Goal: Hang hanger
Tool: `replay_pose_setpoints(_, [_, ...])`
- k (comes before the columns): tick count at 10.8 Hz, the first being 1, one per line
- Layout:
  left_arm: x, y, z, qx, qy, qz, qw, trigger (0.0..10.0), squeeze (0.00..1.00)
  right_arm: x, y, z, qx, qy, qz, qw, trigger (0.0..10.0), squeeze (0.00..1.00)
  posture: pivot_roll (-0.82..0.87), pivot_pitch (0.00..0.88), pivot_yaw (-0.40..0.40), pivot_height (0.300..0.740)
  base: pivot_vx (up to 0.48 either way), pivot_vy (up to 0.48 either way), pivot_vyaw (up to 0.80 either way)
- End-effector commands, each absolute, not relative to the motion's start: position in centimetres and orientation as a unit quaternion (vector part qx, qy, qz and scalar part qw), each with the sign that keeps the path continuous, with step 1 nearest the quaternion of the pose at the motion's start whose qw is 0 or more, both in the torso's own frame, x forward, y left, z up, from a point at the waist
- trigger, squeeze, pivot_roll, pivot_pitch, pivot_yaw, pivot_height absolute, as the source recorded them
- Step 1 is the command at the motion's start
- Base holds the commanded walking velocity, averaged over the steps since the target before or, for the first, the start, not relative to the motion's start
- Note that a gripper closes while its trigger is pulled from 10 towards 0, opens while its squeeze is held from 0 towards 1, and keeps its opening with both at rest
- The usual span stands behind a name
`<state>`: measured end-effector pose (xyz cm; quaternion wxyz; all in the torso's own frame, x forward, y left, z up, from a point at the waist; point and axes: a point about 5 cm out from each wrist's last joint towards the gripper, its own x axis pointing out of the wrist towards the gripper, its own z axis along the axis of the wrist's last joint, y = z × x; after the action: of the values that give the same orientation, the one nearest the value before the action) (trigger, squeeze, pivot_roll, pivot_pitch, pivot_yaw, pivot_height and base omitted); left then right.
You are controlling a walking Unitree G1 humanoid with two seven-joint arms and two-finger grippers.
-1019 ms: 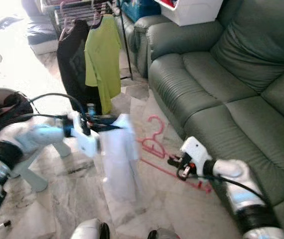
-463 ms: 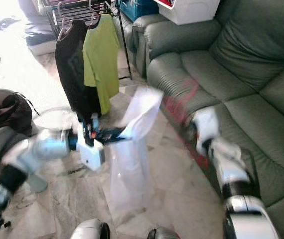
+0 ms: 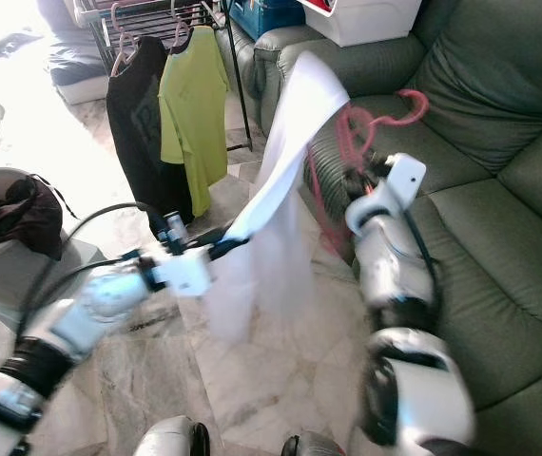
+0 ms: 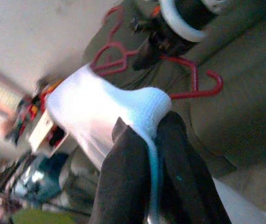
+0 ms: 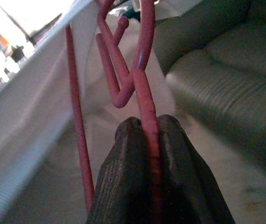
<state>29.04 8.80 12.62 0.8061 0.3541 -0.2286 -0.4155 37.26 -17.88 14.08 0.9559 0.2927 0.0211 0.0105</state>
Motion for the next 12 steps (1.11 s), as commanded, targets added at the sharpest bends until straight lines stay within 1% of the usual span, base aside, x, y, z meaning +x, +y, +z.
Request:
replay_pose_setpoints(1, [28.5, 8.4, 11.8, 0.348, -0.214, -0.42, 0.81, 10.0, 0.0, 37.8, -17.9, 16.8, 0.329, -0.029, 0.002, 0.944, 10.0, 0.0, -0.02, 0.03, -0.019, 0.74, 0.0, 0.0, 0.0])
replay_pose_setpoints(2, [28.1, 7.5, 10.9, 0.347, -0.194, -0.426, 0.813, 10.0, 0.0, 37.9, -15.9, 18.3, 0.349, -0.052, 0.024, 0.935, 10.0, 0.0, -0.02, 0.025, -0.022, 0.74, 0.0, 0.0, 0.0])
replay_pose_setpoints(3, [28.0, 7.1, 10.4, 0.353, -0.176, -0.429, 0.813, 10.0, 0.0, 38.3, -15.6, 19.6, 0.377, -0.072, 0.016, 0.923, 10.0, 0.0, -0.02, 0.024, -0.022, 0.74, 0.0, 0.0, 0.0])
replay_pose_setpoints(4, [28.6, 7.8, 10.0, 0.372, -0.155, -0.412, 0.817, 10.0, 0.0, 38.6, -15.2, 21.3, 0.41, -0.093, 0.02, 0.907, 10.0, 0.0, -0.02, 0.018, -0.02, 0.74, 0.0, 0.0, 0.0])
replay_pose_setpoints(5, [29.1, 8.2, 10.4, 0.366, -0.15, -0.393, 0.83, 10.0, 0.0, 37.9, -11.1, 20.5, 0.32, -0.021, 0.153, 0.935, 10.0, 0.0, -0.03, 0.015, -0.02, 0.74, 0.0, 0.0, 0.0])
replay_pose_setpoints(6, [29.2, 8.0, 10.5, 0.367, -0.151, -0.392, 0.83, 10.0, 0.0, 36.2, -8.5, 17.7, 0.225, 0.057, 0.236, 0.944, 10.0, 0.0, -0.03, 0.011, -0.024, 0.74, 0.0, 0.0, 0.0])
replay_pose_setpoints(7, [29.2, 7.7, 10.6, 0.365, -0.152, -0.388, 0.833, 10.0, 0.0, 35.2, -8.9, 15.4, 0.243, 0.105, 0.218, 0.939, 10.0, 0.0, -0.02, 0.013, -0.029, 0.74, 0.0, 0.0, 0.0])
replay_pose_setpoints(8, [29.1, 7.6, 10.7, 0.359, -0.154, -0.381, 0.838, 10.0, 0.0, 34.6, -9.8, 14.0, 0.256, 0.131, 0.198, 0.937, 10.0, 0.0, -0.02, 0.013, -0.029, 0.74, 0.0, 0.0, 0.0])
replay_pose_setpoints(9, [29.0, 7.5, 10.8, 0.354, -0.157, -0.373, 0.843, 10.0, 0.0, 34.1, -11.2, 12.8, 0.258, 0.153, 0.155, 0.941, 10.0, 0.0, -0.03, 0.017, -0.028, 0.74, 0.0, 0.0, 0.0])
replay_pose_setpoints(10, [29.0, 7.4, 10.9, 0.35, -0.161, -0.365, 0.848, 10.0, 0.0, 33.3, -13.8, 11.0, 0.256, 0.176, 0.082, 0.947, 10.0, 0.0, -0.03, 0.018, -0.028, 0.74, 0.0, 0.0, 0.0])
replay_pose_setpoints(11, [29.2, 7.7, 11.4, 0.345, -0.17, -0.351, 0.854, 10.0, 0.0, 33.2, -16.4, 10.2, 0.259, 0.175, 0.013, 0.95, 10.0, 0.0, -0.03, 0.019, -0.024, 0.74, 0.0, 0.0, 0.0])
replay_pose_setpoints(12, [29.6, 8.1, 12.0, 0.341, -0.176, -0.333, 0.861, 10.0, 0.0, 33.8, -19.2, 10.4, 0.269, 0.157, -0.062, 0.948, 10.0, 0.0, -0.04, 0.019, -0.021, 0.74, 0.0, 0.0, 0.0])
